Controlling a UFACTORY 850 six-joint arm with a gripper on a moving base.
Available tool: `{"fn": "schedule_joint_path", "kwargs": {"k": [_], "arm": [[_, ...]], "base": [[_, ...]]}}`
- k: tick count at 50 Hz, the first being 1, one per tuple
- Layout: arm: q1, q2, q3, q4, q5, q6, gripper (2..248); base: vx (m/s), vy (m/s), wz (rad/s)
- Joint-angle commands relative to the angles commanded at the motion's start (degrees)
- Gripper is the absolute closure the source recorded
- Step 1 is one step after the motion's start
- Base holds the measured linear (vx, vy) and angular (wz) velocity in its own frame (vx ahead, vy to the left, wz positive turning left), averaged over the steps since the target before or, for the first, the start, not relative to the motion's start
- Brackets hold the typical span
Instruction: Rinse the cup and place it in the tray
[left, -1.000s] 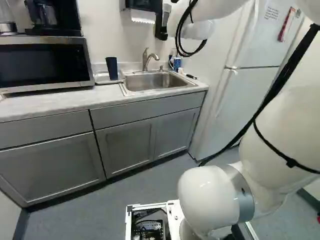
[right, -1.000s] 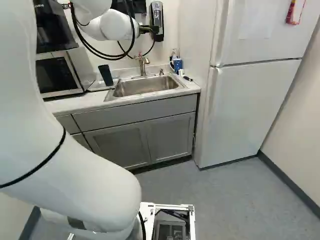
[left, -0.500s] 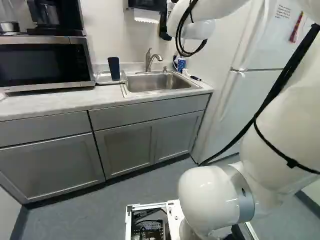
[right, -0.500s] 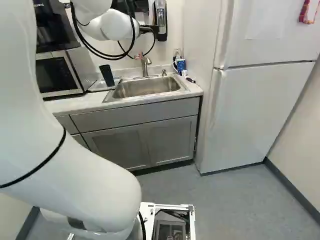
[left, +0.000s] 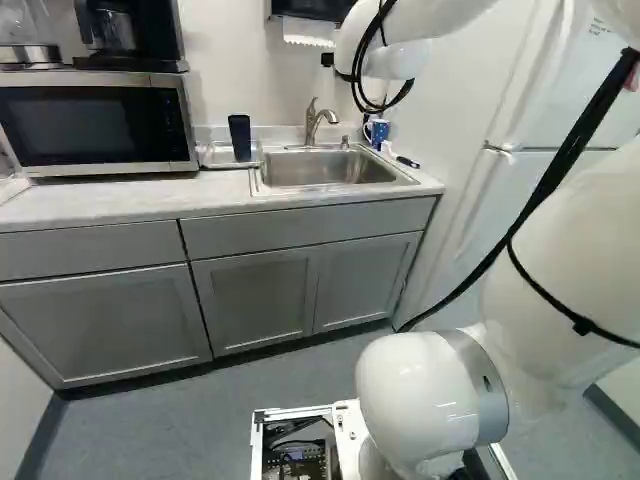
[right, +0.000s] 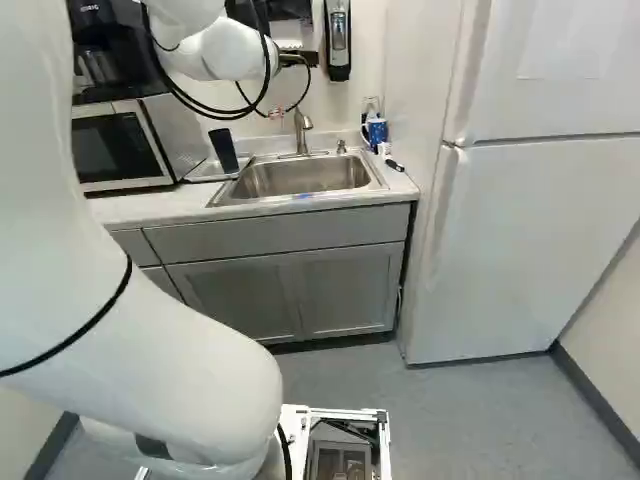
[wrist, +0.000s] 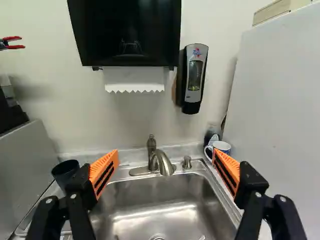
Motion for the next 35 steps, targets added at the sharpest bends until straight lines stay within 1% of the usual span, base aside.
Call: {"fn": "schedule_joint_path", "kwargs": {"k": [21,35], "arm": [[0.00,0.00,0.00,0.00,0.00,0.00,3],[0.00,0.00,0.00,0.00,0.00,0.00,3]], "base": [[0.080,-0.080,0.194],[0.081,-0.122,0.023]]}}
